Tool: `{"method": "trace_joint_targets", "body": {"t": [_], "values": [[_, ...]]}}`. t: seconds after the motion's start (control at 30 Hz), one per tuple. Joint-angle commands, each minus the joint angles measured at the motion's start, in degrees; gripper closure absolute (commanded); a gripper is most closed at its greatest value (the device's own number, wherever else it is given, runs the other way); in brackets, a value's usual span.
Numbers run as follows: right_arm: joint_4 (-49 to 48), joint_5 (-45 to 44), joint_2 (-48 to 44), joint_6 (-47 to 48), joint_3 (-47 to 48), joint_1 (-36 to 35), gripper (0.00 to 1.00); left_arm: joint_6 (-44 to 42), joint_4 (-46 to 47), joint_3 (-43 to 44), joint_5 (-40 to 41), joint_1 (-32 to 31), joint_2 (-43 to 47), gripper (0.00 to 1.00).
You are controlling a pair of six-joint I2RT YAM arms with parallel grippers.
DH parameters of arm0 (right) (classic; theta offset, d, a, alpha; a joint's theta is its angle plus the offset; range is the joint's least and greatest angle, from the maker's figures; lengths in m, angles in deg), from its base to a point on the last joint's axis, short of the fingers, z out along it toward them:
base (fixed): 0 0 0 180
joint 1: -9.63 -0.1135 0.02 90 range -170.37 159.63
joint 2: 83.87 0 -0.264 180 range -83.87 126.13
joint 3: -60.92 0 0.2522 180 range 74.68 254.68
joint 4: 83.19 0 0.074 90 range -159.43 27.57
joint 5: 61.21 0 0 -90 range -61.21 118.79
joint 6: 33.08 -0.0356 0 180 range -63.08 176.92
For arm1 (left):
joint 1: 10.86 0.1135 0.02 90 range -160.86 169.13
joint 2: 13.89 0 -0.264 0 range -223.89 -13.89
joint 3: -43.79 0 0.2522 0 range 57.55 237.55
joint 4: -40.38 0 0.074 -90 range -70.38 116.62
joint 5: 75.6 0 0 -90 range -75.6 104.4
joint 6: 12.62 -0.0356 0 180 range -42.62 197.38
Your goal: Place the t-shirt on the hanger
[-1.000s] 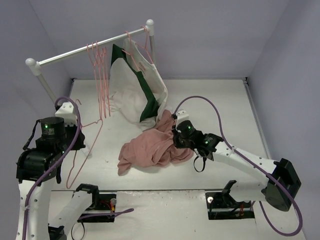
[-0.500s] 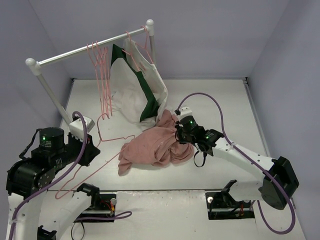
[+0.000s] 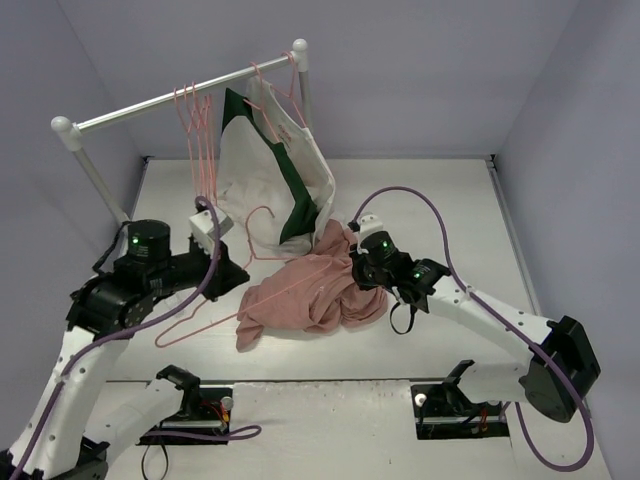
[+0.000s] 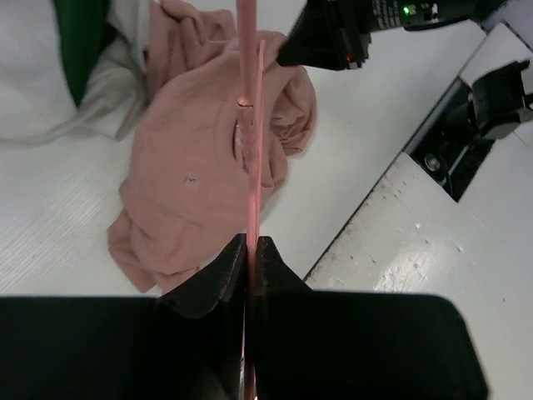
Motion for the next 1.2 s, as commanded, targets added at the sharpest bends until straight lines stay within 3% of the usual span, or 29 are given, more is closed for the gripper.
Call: {"method": "trace_joint_targets", "body": {"t": [0.0, 0.13, 0.43, 1.17], "values": [[0.19, 1.27, -2.24, -0.91, 1.66, 0.41, 1.0, 0.42, 11.69, -1.88, 1.42, -8.05, -2.92, 1.0], [0.99, 1.0, -3.28, -1.83, 0.76, 0.94, 1.0, 0.55, 15.32, -4.18, 5.1, -12.48, -4.7, 1.0], [2.43, 1.21, -4.74, -2.21, -0.09, 1.09, 1.0, -0.52, 18.78, -6.61, 9.64, -12.79, -5.46, 1.0], [3.98, 1.57, -2.68, -3.97, 1.47, 1.09, 1.0, -1.36, 20.58, -9.95, 9.77, -14.29, -5.17, 1.0]]}}
